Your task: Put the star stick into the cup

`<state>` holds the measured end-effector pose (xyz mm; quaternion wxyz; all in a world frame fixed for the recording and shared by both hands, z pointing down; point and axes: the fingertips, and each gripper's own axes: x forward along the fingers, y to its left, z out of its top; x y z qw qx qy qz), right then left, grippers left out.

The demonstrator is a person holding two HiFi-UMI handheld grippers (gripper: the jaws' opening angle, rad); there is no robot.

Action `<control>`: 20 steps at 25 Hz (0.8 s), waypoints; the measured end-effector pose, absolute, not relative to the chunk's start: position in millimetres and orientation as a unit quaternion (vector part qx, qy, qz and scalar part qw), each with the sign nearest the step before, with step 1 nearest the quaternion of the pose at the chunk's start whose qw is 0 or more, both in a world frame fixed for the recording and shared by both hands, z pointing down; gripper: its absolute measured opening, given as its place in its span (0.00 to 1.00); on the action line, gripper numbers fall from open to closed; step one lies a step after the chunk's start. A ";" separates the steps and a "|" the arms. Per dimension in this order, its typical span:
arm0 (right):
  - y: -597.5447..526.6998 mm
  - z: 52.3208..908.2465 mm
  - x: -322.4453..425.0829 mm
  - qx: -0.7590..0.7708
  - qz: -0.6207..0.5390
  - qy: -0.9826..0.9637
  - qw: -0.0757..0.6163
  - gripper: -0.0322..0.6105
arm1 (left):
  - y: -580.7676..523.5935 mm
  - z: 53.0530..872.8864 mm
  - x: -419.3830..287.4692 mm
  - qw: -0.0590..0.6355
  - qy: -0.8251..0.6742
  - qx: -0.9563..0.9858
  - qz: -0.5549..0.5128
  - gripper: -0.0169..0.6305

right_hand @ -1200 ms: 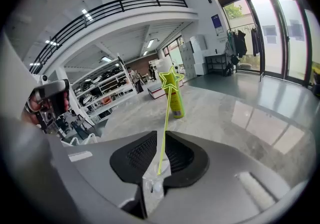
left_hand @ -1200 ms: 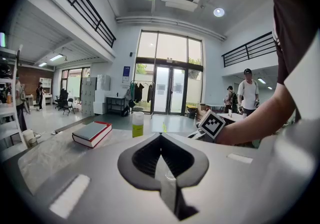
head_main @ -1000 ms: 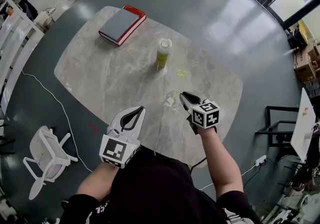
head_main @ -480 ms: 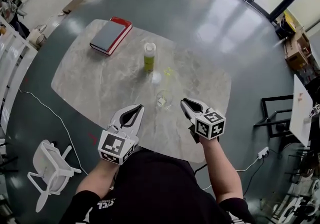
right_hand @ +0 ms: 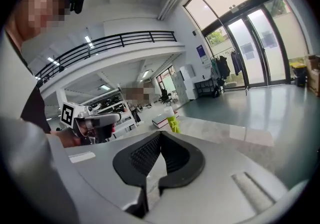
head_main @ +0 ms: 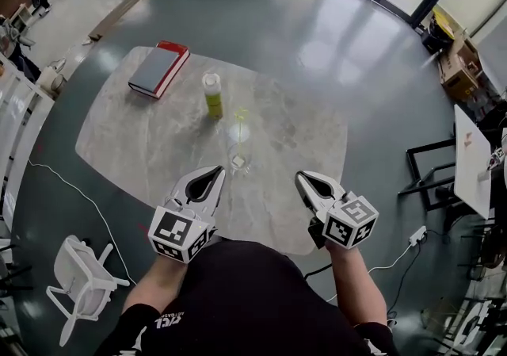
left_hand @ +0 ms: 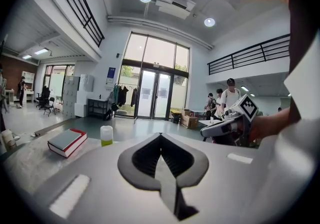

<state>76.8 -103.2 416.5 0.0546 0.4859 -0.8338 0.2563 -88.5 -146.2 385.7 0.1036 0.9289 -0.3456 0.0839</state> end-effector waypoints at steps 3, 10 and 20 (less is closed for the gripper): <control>-88.9 389.3 84.4 0.489 0.240 -0.838 0.032 0.07 | -136.0 375.0 -80.2 0.105 -0.340 0.931 0.082 0.02; -65.0 340.7 90.8 0.500 0.188 -0.846 -0.003 0.07 | -113.7 339.3 -55.1 0.054 -0.314 0.944 0.084 0.02; -47.2 297.3 88.6 0.523 0.101 -0.845 -0.034 0.07 | -113.3 312.4 -47.1 0.041 -0.303 0.950 0.062 0.02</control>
